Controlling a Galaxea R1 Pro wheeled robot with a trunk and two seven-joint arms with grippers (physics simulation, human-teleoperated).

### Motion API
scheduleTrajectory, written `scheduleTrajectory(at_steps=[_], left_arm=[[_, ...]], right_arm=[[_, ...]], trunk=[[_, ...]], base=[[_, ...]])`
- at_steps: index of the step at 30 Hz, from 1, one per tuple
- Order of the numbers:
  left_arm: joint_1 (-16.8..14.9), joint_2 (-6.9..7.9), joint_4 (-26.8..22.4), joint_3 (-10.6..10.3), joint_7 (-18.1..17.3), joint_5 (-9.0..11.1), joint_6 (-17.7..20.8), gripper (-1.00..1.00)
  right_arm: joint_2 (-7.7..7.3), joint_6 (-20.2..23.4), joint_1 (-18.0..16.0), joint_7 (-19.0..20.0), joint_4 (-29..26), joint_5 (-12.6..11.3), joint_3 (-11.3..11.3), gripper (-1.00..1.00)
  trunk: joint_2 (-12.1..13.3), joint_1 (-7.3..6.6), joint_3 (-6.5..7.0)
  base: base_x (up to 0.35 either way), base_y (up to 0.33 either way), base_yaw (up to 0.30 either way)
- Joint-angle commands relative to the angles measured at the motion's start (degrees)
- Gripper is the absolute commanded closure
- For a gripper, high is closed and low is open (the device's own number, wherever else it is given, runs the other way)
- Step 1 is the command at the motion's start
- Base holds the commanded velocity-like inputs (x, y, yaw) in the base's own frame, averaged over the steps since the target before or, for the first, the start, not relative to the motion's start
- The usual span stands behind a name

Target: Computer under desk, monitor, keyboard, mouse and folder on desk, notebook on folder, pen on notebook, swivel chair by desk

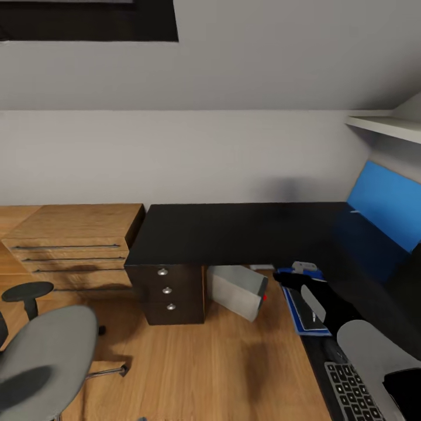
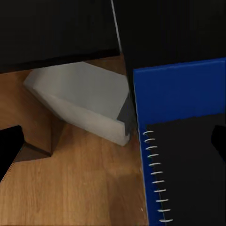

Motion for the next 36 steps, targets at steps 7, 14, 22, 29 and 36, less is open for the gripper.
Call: scheduleTrajectory(at_steps=[7,14,22,29,36], left_arm=[[-0.1,0.04,0.0,-0.5,0.4,0.3,-0.2,-1.0],[-0.1,0.05,0.0,-0.5,0.4,0.3,-0.2,-1.0],[-0.1,0.05,0.3,-0.3,0.3,0.3,0.0,-1.0],[-0.1,0.05,0.4,-0.3,0.2,0.3,-0.1,-1.0],[-0.1,0.13,0.4,-0.2,0.1,0.4,-0.2,-1.0]], right_arm=[[0.92,-0.6,0.0,-0.2,0.1,-0.1,0.4,-1.0],[3.78,-4.6,0.1,-2.6,2.0,0.2,0.5,-1.0],[7.38,-17.7,0.1,-4.0,10.1,0.4,0.6,-1.0],[10.47,-29.9,0.1,-3.9,17.9,0.5,0.7,-1.0],[14.47,-36.2,1.0,-3.9,29.9,0.4,0.6,-1.0]], trunk=[[-0.1,0.01,-0.07],[-0.1,0.01,-0.08],[-0.1,0.01,-0.28],[-0.1,0.01,-0.34],[-0.1,0.01,-0.35]], base=[[0.0,0.0,0.276],[-0.072,0.0,0.277],[-0.269,0.0,0.248],[-0.303,0.0,0.062],[-0.095,0.0,0.005]])
